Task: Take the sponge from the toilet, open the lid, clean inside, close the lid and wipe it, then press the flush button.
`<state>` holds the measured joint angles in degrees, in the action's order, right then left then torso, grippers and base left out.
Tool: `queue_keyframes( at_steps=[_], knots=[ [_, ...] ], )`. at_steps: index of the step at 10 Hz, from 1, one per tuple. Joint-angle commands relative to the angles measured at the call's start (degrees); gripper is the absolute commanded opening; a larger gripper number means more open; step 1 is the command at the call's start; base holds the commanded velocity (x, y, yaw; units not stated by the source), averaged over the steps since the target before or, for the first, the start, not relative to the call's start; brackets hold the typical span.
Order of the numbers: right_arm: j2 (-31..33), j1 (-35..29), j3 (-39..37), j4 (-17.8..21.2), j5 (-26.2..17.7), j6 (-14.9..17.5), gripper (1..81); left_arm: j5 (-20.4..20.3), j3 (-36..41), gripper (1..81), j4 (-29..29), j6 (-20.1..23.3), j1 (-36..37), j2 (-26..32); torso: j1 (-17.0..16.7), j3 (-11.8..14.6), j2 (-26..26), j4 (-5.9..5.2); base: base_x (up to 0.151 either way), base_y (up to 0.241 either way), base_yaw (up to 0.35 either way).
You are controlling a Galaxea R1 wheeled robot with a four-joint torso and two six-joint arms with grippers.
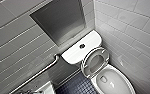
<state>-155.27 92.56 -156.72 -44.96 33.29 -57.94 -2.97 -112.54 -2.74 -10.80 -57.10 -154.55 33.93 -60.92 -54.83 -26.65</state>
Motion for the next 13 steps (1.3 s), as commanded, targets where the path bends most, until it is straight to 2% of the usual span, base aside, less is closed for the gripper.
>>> queue_keyframes(
  at_steps=[1, 4, 5, 6, 7, 10, 11, 13],
  knots=[
    [-0.86, 2.85, 0.46, -2.41, -1.74, -0.15, 1.0, 4.03, 2.33, 81.1, -10.52, -5.62, 11.95, 5.30, 0.00, 0.00, 0.00, 0.00, 0.000, 0.000, 0.000],
    [-1.12, 2.94, 0.38, -2.41, -1.74, -0.24, 1.0, 3.59, 1.45, 81.1, -11.50, -13.61, 19.34, 5.04, 0.00, 0.00, 0.00, 0.00, 0.000, 0.000, 0.000],
    [-1.12, 2.94, 0.55, -2.41, -1.74, -0.24, 1.0, 2.72, -0.47, 81.1, -12.54, -20.60, 20.31, 4.26, 0.00, 0.00, 0.00, 0.00, 0.000, 0.000, 0.000],
    [-1.38, 2.85, 0.56, -2.41, -1.74, -0.24, 1.0, 0.10, -2.41, 81.1, -12.81, -27.75, 20.93, 3.02, 0.00, 0.00, 0.00, 0.00, 0.000, 0.000, 0.000],
    [-1.65, 2.76, 0.38, -2.33, -1.74, -0.24, 1.0, -1.94, -3.38, 81.1, -12.81, -32.42, 21.72, 2.32, 0.00, 0.00, 0.00, 0.00, 0.000, 0.000, 0.000],
    [-1.56, 2.67, 0.38, -2.24, -1.74, -0.33, 1.0, -3.71, -3.47, 81.1, -12.81, -42.53, 25.32, 1.79, 0.00, 0.00, 0.02, 0.00, 0.000, 0.000, 0.000],
    [-1.56, 2.59, 0.38, -2.15, -1.74, -0.33, 1.0, -3.71, -3.39, 81.1, -12.81, -43.95, 26.90, 1.70, 0.00, 0.00, 0.02, 0.00, 0.000, 0.000, 0.000],
    [-1.65, 2.67, 0.38, -2.15, -1.74, -0.25, 1.0, -4.06, -3.12, 81.1, -12.29, -43.95, 28.92, 1.88, 0.00, 0.00, 0.02, 0.00, 0.000, 0.000, 0.000]
  ],
)
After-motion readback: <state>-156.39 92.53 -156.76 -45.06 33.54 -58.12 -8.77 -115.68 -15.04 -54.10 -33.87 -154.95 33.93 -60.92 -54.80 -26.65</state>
